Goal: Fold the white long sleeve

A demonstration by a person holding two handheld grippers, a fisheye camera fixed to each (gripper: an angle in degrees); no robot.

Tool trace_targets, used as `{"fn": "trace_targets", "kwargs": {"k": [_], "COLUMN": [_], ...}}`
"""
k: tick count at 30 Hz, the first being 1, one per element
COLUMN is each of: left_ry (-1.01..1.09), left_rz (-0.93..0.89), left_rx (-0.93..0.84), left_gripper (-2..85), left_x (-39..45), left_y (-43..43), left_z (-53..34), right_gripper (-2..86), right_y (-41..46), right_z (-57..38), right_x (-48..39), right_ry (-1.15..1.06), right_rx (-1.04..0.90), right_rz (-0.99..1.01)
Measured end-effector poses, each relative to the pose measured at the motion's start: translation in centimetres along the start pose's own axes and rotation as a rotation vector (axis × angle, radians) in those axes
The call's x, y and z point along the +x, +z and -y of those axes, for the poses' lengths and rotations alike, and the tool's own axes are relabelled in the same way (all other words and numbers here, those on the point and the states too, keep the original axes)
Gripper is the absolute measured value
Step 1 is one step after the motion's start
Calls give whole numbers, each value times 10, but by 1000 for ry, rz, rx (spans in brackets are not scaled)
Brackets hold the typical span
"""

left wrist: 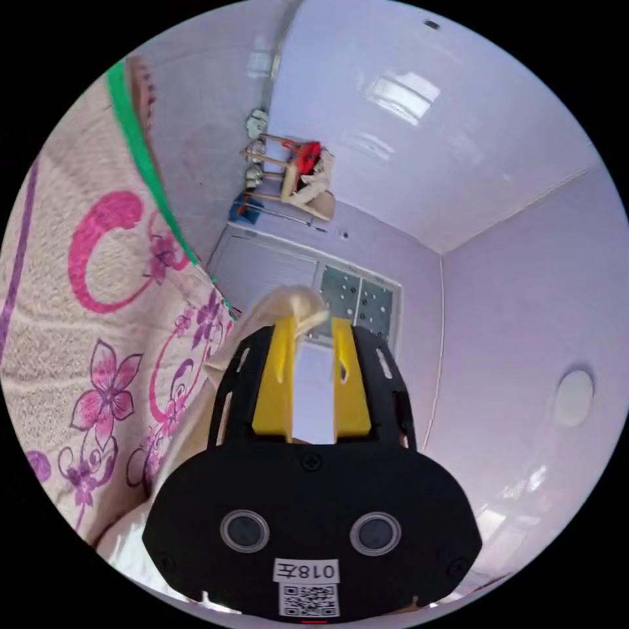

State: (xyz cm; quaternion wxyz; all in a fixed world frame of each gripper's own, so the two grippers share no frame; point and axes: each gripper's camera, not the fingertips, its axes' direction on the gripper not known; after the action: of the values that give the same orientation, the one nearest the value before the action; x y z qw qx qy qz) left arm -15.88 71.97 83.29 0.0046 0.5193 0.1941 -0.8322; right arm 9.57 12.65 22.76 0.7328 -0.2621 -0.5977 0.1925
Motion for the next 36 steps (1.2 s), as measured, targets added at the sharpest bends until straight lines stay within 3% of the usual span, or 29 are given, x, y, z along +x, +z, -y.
{"fn": "trace_targets", "kwargs": {"k": [1, 4, 6, 8, 11, 14, 17, 22, 28, 36], "left_ry": [-63, 54, 107, 238, 399, 399, 282, 200, 458, 533], "left_rz": [-26, -21, -155, -387, -420, -514, -600, -685, -576, -527], "left_rx": [49, 24, -17, -210, -561, -831, -864, -891, -1159, -1068], "left_gripper": [148, 161, 158, 139, 125, 112, 80, 4, -9, -10], "left_x": [-28, -44, -48, -36, -21, -46, -98, -164, -150, -173], "left_y": [-14, -40, -55, -69, -98, -145, -195, -230, -199, -202], "left_z": [9, 30, 39, 35, -15, -86, -143, -212, -266, -294], "right_gripper": [-3, -3, -3, -3, -2, 0, 4, 42, 59, 62], "right_y": [6, 30, 53, 81, 145, 223, 295, 371, 421, 450], "right_z": [4, 19, 35, 57, 102, 150, 199, 276, 309, 321], "right_x": [-2, -4, 1, 6, 16, 29, 50, 120, 184, 204], "right_ry": [-11, -54, -79, -109, -181, -248, -261, 56, 282, 327], "right_rx": [-8, -46, -86, -115, -169, -204, -186, -143, -178, -163], "right_rz": [-14, -44, -20, 27, 77, -11, -128, -154, -83, -34]}}
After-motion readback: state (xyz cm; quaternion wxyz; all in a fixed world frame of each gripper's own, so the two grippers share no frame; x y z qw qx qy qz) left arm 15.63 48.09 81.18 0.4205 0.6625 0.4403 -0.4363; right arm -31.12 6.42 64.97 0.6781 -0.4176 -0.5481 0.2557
